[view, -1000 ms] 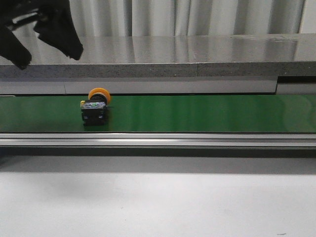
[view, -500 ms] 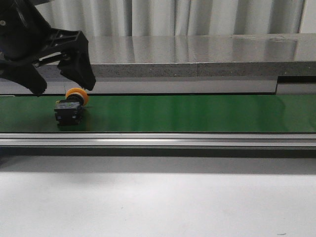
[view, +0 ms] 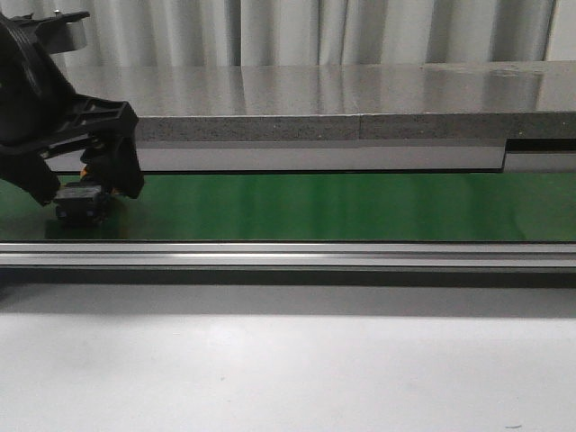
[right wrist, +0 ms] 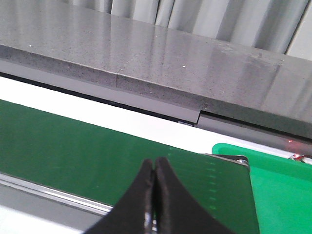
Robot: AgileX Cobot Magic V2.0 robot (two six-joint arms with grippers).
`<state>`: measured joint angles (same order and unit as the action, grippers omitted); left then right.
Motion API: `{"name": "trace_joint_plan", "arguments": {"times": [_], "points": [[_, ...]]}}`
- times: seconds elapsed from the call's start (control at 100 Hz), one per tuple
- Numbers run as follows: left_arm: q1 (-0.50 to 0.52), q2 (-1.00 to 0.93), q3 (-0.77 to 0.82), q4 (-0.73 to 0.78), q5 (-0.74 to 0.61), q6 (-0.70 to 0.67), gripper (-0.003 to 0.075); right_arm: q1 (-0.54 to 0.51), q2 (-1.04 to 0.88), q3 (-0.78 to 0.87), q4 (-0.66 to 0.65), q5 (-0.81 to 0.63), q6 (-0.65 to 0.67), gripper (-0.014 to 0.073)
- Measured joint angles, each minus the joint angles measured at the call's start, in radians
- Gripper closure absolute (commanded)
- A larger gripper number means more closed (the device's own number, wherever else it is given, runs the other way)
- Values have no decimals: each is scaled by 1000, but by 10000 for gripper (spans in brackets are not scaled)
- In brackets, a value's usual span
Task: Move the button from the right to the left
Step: 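Close the left gripper on the button and lift it off the belt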
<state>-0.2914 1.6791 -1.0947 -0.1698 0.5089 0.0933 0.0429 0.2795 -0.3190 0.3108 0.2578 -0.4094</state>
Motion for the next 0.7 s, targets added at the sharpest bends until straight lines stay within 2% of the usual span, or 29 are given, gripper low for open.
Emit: {"name": "trace_joint_plan", "arguments": {"times": [0.18,0.3,0.54,0.7], "points": [[13,0,-2,19,33,0,488,0,0,0,0,0,0,662],[15,0,-4,35,45,-2,597,0,0,0,0,0,0,662],[35,-11,-10,69,82,-2,612,0,0,0,0,0,0,662],[88,-67,-10,95,122,-2,612,0,0,0,0,0,0,662]]}}
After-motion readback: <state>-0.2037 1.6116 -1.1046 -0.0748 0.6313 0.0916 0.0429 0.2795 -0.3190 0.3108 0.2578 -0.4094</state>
